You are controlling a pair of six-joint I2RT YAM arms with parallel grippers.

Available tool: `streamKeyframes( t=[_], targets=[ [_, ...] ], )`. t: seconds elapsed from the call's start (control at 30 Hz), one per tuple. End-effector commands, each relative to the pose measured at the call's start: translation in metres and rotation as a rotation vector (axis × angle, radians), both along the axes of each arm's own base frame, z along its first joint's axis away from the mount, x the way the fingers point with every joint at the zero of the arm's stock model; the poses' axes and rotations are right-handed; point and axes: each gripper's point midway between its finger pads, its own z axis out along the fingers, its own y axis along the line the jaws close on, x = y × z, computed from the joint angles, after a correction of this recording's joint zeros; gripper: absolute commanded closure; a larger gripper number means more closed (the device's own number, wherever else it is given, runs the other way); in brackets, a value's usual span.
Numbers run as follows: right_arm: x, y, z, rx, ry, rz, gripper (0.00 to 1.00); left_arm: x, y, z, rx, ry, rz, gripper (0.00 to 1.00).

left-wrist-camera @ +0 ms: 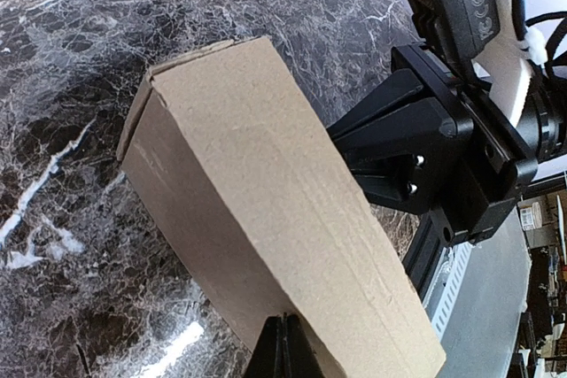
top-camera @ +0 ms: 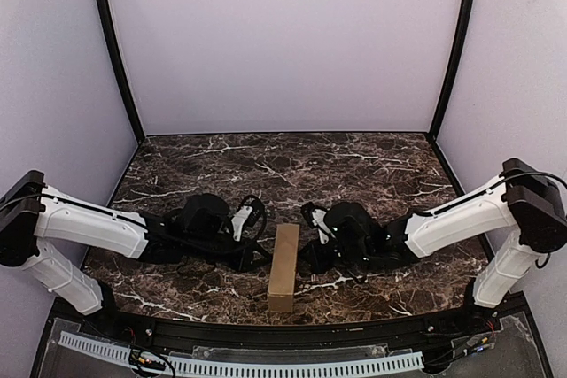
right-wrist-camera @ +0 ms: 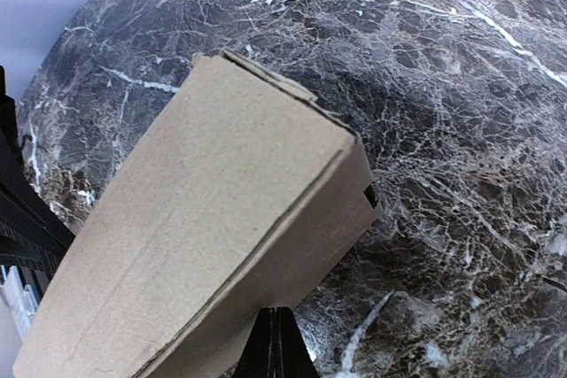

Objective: Fold the paper box

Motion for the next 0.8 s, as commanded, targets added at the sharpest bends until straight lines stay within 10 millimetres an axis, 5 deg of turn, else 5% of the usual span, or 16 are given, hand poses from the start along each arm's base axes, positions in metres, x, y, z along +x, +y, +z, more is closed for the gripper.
streamKeyframes(
  t=[0.0, 0.47, 0.77],
  targets=[
    [-0.004, 0.010, 0.006, 0.156, 0.055, 0.059, 1.00, 0.000, 0.010, 0.000, 0.018, -0.010, 0.026, 1.00],
    [-0.023, 0.027, -0.019, 0.318, 0.223, 0.104, 1.00, -0.002, -0.012, 0.006, -0.054, 0.027, -0.018, 0.99],
    [-0.022, 0.017, -0.038, 0.285, 0.231, 0.075, 1.00, -0.001, -0.026, 0.009, -0.078, 0.046, -0.047, 0.99]
  ],
)
